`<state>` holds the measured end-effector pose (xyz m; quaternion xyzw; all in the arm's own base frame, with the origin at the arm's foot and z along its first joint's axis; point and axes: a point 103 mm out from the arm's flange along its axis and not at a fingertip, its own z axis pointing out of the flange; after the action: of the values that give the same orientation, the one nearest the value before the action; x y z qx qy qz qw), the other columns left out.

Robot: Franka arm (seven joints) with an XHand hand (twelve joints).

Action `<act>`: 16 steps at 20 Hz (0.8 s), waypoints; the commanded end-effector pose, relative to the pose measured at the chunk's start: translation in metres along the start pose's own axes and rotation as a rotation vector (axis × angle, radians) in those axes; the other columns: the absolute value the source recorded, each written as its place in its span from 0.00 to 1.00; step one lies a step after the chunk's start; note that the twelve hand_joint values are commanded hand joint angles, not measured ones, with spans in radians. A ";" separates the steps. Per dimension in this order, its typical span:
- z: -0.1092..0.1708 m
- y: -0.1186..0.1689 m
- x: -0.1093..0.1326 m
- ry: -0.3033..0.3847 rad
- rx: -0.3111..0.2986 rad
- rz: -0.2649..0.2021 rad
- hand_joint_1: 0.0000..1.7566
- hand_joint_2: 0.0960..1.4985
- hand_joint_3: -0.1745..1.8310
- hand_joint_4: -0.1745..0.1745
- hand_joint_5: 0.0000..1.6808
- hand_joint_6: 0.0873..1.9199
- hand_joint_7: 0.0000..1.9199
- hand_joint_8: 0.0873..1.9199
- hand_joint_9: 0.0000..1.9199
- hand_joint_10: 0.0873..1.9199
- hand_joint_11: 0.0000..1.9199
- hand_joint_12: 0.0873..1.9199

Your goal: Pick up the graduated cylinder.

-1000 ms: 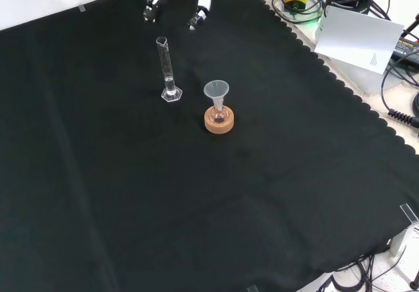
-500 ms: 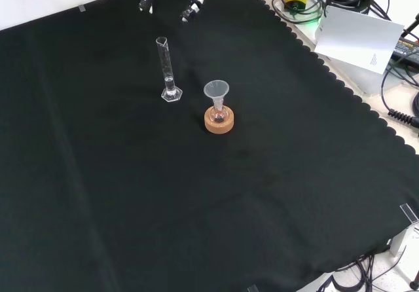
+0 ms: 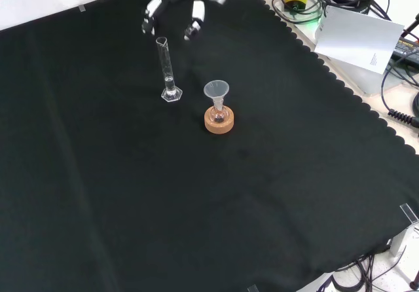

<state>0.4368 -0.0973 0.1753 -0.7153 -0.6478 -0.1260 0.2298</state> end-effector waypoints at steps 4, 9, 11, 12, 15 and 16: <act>0.027 0.009 -0.012 0.122 -0.015 -0.049 0.59 0.32 0.44 0.38 0.32 0.00 0.19 0.32 0.30 0.26 0.19 0.66; 0.031 0.013 -0.020 0.189 -0.036 -0.094 0.59 0.31 0.44 0.38 0.32 0.00 0.19 0.31 0.29 0.26 0.18 0.66; 0.034 0.017 -0.022 0.226 -0.036 -0.122 0.60 0.31 0.44 0.38 0.33 0.00 0.20 0.32 0.30 0.26 0.18 0.67; 0.036 0.018 -0.022 0.244 -0.042 -0.131 0.60 0.31 0.45 0.38 0.33 0.00 0.20 0.32 0.31 0.26 0.18 0.67; 0.041 0.025 -0.023 0.328 -0.053 -0.167 0.62 0.31 0.45 0.39 0.34 0.00 0.21 0.32 0.32 0.27 0.18 0.67; 0.044 0.029 -0.023 0.348 -0.056 -0.182 0.62 0.31 0.45 0.39 0.34 0.00 0.22 0.32 0.32 0.27 0.18 0.67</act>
<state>0.4452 -0.1045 0.1287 -0.6597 -0.6550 -0.2366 0.2826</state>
